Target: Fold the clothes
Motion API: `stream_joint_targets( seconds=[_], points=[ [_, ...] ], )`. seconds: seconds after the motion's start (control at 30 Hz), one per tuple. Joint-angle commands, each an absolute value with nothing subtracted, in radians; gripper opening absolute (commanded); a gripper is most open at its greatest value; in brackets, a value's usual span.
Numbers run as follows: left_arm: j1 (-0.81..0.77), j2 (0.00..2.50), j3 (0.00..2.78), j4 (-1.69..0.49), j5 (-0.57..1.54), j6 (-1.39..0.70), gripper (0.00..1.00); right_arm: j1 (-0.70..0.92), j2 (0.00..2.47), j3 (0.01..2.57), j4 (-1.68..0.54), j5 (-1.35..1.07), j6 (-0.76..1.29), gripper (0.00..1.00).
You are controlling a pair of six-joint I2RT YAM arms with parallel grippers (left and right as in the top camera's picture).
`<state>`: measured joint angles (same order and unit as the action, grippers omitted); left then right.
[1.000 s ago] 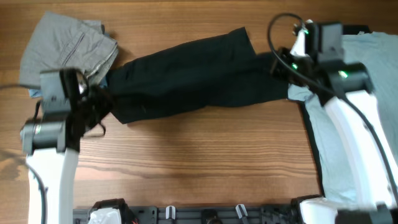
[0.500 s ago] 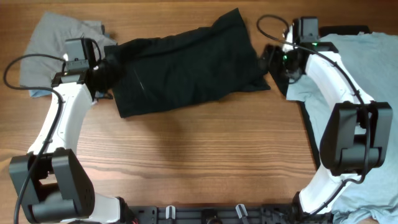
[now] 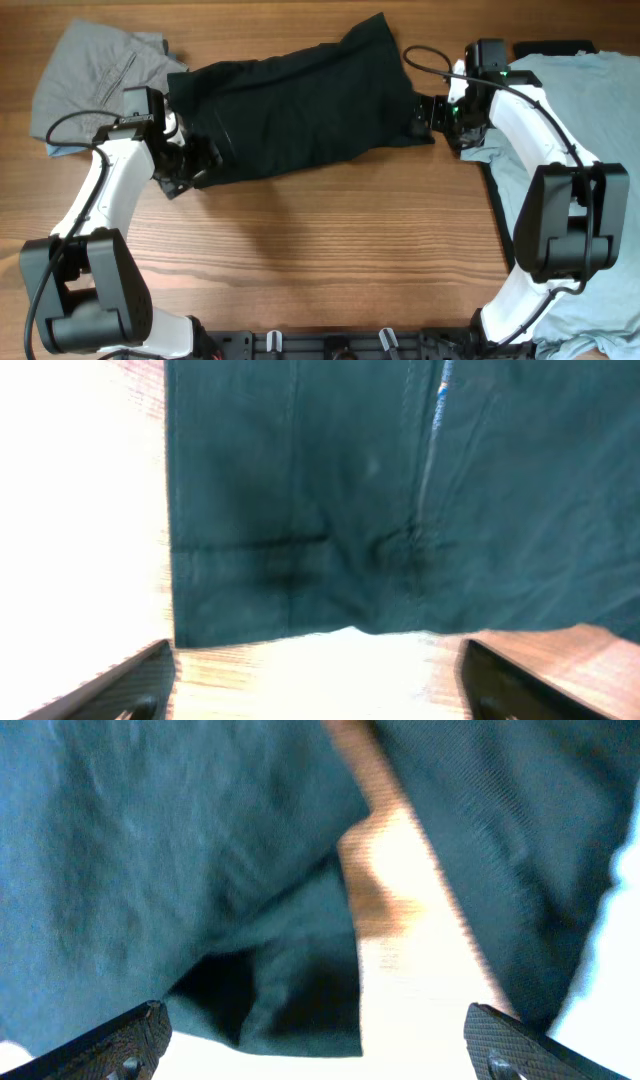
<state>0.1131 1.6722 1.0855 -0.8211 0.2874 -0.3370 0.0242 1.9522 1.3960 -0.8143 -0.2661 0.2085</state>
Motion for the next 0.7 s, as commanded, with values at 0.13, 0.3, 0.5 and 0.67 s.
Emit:
stream_joint_targets(
  seconds=[0.13,0.3,0.5,0.67],
  points=[
    [0.113,1.687,0.929,-0.622,0.261,-0.321,0.50,0.089,1.947,1.198,-0.473,-0.416,0.544,0.89],
    [0.138,1.687,0.900,-0.671,0.253,-0.321,0.04,0.064,1.924,1.175,-0.651,-0.196,0.597,0.04],
    [0.292,1.582,0.942,-0.869,0.282,-0.321,0.14,0.052,1.782,1.175,-0.939,-0.015,0.513,0.17],
    [0.299,1.460,1.065,-0.900,0.373,-0.281,0.68,0.015,1.643,1.201,-0.767,-0.001,0.361,0.82]
  ],
)
